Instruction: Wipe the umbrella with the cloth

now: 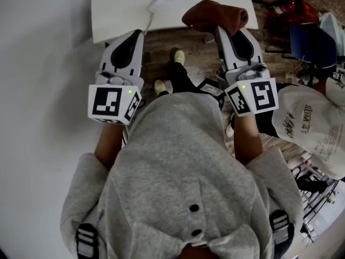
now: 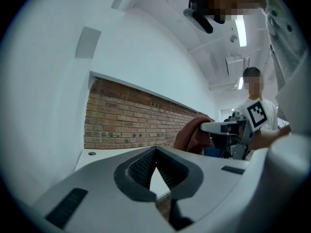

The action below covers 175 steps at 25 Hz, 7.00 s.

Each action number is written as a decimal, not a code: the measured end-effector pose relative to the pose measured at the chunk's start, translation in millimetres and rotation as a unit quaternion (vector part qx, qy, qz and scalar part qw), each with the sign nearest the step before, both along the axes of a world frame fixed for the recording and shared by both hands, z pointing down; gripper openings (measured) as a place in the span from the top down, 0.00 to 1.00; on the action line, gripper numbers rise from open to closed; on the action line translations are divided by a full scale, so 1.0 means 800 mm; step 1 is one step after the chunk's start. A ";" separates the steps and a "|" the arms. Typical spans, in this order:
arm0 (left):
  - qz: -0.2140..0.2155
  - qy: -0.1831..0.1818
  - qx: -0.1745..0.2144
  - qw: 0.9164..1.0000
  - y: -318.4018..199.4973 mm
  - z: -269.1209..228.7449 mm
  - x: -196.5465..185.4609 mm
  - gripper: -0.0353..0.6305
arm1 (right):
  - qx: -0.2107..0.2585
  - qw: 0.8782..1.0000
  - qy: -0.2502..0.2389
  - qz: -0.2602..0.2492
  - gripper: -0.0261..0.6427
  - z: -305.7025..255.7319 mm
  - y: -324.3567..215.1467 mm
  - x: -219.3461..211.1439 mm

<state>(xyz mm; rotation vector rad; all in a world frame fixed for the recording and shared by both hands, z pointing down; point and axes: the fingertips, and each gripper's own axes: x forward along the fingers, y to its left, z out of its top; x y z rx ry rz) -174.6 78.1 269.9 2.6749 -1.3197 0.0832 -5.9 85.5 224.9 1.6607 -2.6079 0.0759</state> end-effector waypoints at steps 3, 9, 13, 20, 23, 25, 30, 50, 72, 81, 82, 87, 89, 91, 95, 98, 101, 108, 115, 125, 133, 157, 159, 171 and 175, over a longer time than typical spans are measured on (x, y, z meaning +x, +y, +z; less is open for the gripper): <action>-0.004 -0.001 0.003 1.000 -0.008 0.002 0.004 0.92 | 0.002 1.000 -0.003 0.000 0.85 0.006 -0.011 0.008; -0.005 -0.007 -0.001 1.000 -0.035 0.003 0.022 0.92 | -0.011 1.000 -0.008 0.003 0.85 0.015 -0.043 0.026; -0.002 -0.011 -0.001 1.000 -0.067 0.002 0.040 0.92 | -0.016 1.000 -0.021 0.007 0.85 0.017 -0.077 0.044; -0.005 -0.019 -0.012 1.000 -0.127 0.002 0.076 0.92 | -0.028 0.999 -0.024 0.004 0.85 0.019 -0.137 0.083; -0.009 -0.024 -0.018 0.999 -0.152 0.008 0.088 0.92 | -0.039 0.999 -0.010 -0.011 0.85 0.029 -0.162 0.092; -0.012 -0.028 -0.021 0.999 -0.169 0.010 0.098 0.92 | -0.044 0.999 -0.009 -0.018 0.85 0.032 -0.179 0.098; -0.020 -0.036 -0.029 0.999 -0.203 0.019 0.116 0.92 | -0.055 0.998 -0.024 -0.036 0.85 0.042 -0.217 0.117; -0.064 -0.065 -0.056 0.994 -0.287 0.051 0.164 0.92 | -0.078 0.994 -0.005 -0.082 0.85 0.076 -0.326 0.175; 0.002 -0.174 -0.237 0.956 -0.310 0.276 0.125 0.60 | -0.105 0.988 0.075 -0.086 0.85 0.144 -0.411 0.163; 0.036 -0.230 -0.307 0.923 -0.307 0.362 0.127 0.56 | -0.076 0.984 0.153 -0.051 0.85 0.127 -0.453 0.189; 0.037 -0.231 -0.312 0.921 -0.306 0.368 0.127 0.56 | -0.075 0.983 0.161 -0.046 0.85 0.127 -0.460 0.194; 0.042 -0.255 -0.332 0.907 -0.300 0.380 0.107 0.56 | -0.098 0.982 0.156 -0.044 0.85 0.170 -0.490 0.183; 0.040 -0.256 -0.326 0.909 -0.303 0.385 0.117 0.56 | -0.102 0.979 0.168 -0.056 0.85 0.185 -0.492 0.178; 0.037 -0.251 -0.321 0.912 -0.306 0.388 0.126 0.57 | -0.107 0.975 0.184 -0.072 0.85 0.200 -0.490 0.168; 0.025 -0.255 -0.320 0.912 -0.307 0.389 0.121 0.62 | -0.127 0.969 0.184 -0.107 0.85 0.228 -0.481 0.133; 0.030 -0.257 -0.322 0.911 -0.307 0.390 0.125 0.68 | -0.142 0.966 0.176 -0.124 0.85 0.242 -0.474 0.117; 0.037 -0.258 -0.319 0.911 -0.305 0.394 0.122 0.70 | -0.150 0.963 0.175 -0.138 0.85 0.260 -0.472 0.091; 0.045 -0.253 -0.316 0.913 -0.311 0.398 0.110 0.70 | -0.184 0.952 0.174 -0.170 0.85 0.303 -0.462 0.033; 0.044 -0.252 -0.315 0.914 -0.307 0.395 0.109 0.70 | -0.215 0.940 0.125 -0.233 0.85 0.315 -0.425 -0.050; 0.042 -0.251 -0.306 0.918 -0.313 0.390 0.108 0.70 | -0.272 0.908 -0.007 -0.320 0.85 0.288 -0.407 -0.152; 0.042 -0.249 -0.307 0.917 -0.310 0.389 0.108 0.70 | -0.381 0.888 -0.150 -0.208 0.85 0.312 -0.468 -0.113; 0.041 -0.247 -0.300 0.921 -0.310 0.396 0.099 0.70 | -0.294 0.955 0.039 -0.026 0.85 0.294 -0.594 0.127; 0.043 -0.246 -0.301 0.920 -0.308 0.399 0.097 0.70 | -0.290 0.955 0.055 -0.004 0.85 0.299 -0.595 0.154; 0.034 -0.241 -0.295 0.924 -0.314 0.414 0.097 0.70 | -0.294 0.952 0.084 0.001 0.85 0.346 -0.552 0.192; 0.029 -0.240 -0.295 0.924 -0.312 0.414 0.097 0.70 | -0.297 0.951 0.075 -0.041 0.85 0.360 -0.515 0.151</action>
